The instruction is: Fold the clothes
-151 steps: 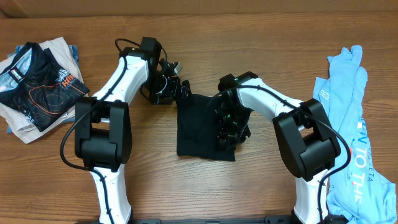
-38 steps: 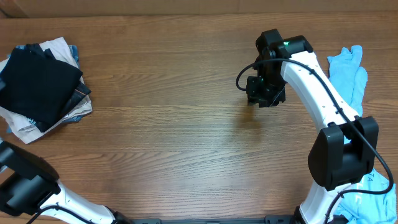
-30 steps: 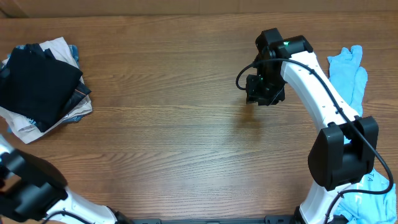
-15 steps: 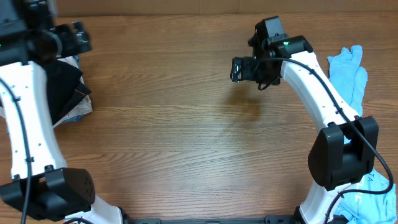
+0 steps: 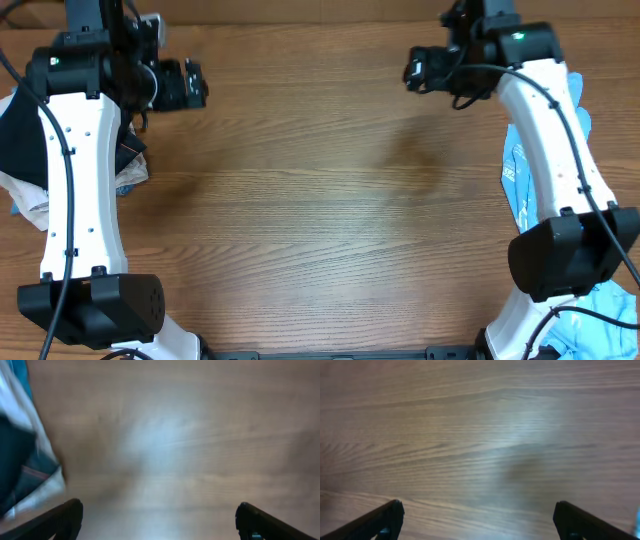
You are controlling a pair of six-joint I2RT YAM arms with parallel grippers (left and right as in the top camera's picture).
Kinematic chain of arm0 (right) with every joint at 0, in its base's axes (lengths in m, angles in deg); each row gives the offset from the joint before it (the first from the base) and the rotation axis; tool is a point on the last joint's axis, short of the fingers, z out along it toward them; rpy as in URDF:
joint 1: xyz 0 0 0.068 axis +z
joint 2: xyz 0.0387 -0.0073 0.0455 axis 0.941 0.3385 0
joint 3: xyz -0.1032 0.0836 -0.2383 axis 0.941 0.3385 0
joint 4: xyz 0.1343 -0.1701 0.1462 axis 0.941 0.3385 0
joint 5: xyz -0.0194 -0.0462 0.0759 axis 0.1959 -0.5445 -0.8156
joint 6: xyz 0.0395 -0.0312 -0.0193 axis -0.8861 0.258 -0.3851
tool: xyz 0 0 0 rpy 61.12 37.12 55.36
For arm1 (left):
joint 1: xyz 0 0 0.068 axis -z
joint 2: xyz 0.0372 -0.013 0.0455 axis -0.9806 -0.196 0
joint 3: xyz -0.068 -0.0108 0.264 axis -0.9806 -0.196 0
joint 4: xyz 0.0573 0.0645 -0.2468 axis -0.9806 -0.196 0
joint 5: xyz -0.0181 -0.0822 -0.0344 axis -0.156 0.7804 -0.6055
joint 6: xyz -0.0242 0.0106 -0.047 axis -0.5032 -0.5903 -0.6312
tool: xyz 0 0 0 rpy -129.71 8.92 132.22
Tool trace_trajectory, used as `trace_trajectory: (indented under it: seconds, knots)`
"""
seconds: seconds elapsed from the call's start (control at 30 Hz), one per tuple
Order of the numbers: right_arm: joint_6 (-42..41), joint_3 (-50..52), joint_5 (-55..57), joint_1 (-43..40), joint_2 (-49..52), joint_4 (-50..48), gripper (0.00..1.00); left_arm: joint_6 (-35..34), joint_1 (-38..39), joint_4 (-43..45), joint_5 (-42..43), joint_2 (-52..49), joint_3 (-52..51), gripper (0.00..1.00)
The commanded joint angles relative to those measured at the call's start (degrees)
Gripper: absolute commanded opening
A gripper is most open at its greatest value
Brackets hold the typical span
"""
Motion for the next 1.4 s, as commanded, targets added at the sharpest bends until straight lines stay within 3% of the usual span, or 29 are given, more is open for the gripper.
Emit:
trace_trajectory:
  seconds: [0.0,0.27,0.47,0.67,1.0,1.2,1.37]
  knots:
    - [0.63,-1.68,0.63,-1.25,-3.34,2.89,1.0,1.16,-0.02,-3.87,-1.77,0.42,0.5,1.0]
    - [0.63,-1.09,5.7,-2.16,-8.68,14.47,1.0,1.38,1.81,-14.99,-4.96,0.66,0.39,0.96]
    - [0.39,2.54,5.46,-1.97,-15.43,16.83,1.0,1.03,6.88,-14.97,-8.11,4.52,-0.94,0.95]
    - [0.22,18.14,5.46,-0.72,-32.15,6.91,1.0,0.48,12.79,-7.56,-11.93,18.4,-10.51,0.96]
    - [0.2,49.59,5.92,-0.48,-61.53,-13.79,1.0,5.16,14.34,12.7,-13.9,50.03,-40.92,1.0]
    - [0.22,57.05,6.36,-0.48,-70.49,-11.41,1.0,2.51,14.34,14.78,-23.47,59.54,-52.15,1.0]
    - [0.22,57.22,6.34,-0.48,-70.6,-4.79,1.0,2.4,14.36,14.78,-23.5,59.14,-56.39,1.0]
